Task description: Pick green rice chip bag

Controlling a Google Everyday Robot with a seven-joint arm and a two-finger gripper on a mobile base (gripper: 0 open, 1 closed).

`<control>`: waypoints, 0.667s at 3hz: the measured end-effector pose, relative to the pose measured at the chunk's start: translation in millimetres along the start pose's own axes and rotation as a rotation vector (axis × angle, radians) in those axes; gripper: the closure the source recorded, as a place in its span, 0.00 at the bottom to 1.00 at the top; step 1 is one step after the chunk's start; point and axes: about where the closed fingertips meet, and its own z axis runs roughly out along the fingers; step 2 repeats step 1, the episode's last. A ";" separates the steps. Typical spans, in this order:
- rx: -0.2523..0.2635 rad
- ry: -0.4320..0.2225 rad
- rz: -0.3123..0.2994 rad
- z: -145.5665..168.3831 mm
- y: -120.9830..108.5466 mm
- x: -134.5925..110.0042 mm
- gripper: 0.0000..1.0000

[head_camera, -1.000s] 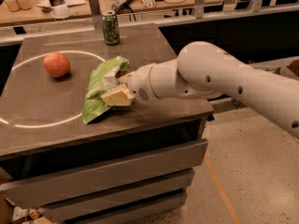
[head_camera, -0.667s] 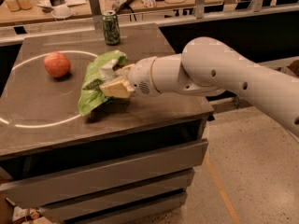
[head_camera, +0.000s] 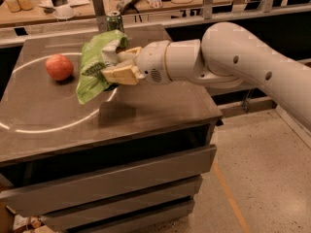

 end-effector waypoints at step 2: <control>-0.009 -0.004 -0.007 -1.1 0.8 -4.2 1.00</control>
Offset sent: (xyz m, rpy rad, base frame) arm 0.0000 0.0000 0.0000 0.0000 0.0000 0.0000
